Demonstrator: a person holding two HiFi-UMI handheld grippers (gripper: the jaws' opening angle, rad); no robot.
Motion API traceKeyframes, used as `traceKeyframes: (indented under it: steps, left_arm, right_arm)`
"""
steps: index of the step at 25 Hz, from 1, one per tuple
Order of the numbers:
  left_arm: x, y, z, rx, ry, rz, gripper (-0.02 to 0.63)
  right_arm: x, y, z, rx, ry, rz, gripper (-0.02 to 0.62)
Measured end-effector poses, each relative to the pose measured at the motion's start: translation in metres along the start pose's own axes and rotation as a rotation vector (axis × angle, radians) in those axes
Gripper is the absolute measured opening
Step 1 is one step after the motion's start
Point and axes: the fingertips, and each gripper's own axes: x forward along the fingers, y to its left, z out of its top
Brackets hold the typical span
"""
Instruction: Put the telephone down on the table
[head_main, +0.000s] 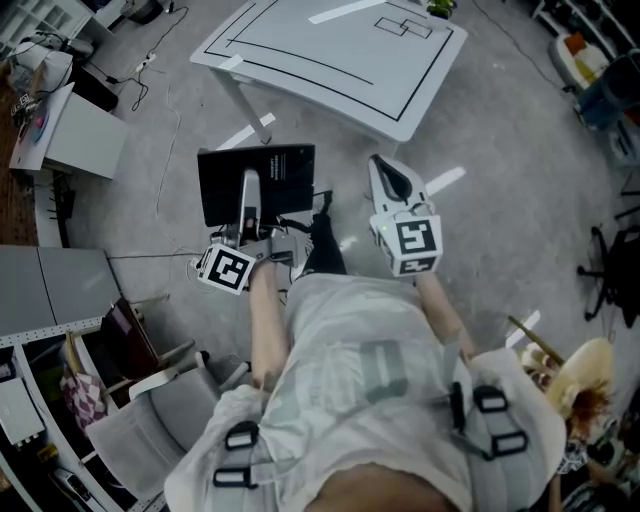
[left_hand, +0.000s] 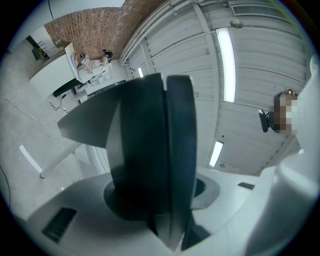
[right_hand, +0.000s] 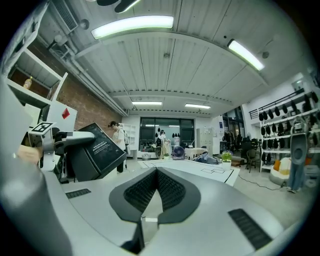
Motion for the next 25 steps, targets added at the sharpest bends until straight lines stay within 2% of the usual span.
traceKeyframes:
  steps: [8,12,17,25]
  left_arm:
    - [0.080,0.033,0.022,-0.036,-0.002,-0.063,0.169]
    - [0.128,0.055,0.039,-0.055,0.023,-0.085,0.169]
    - [0.189,0.091,0.061,-0.068,0.059,-0.101,0.169]
    - [0.309,0.139,0.095,-0.097,0.129,-0.169,0.168]
  right_arm:
    - [0.073,-0.032,0.019,0.002,-0.032,-0.044,0.008]
    - [0.121,-0.042,0.033,0.016,-0.051,-0.035,0.008]
    - [0.186,-0.056,0.055,-0.030,-0.069,-0.065,0.008]
    - [0.294,-0.094,0.079,0.009,-0.061,-0.128,0.008]
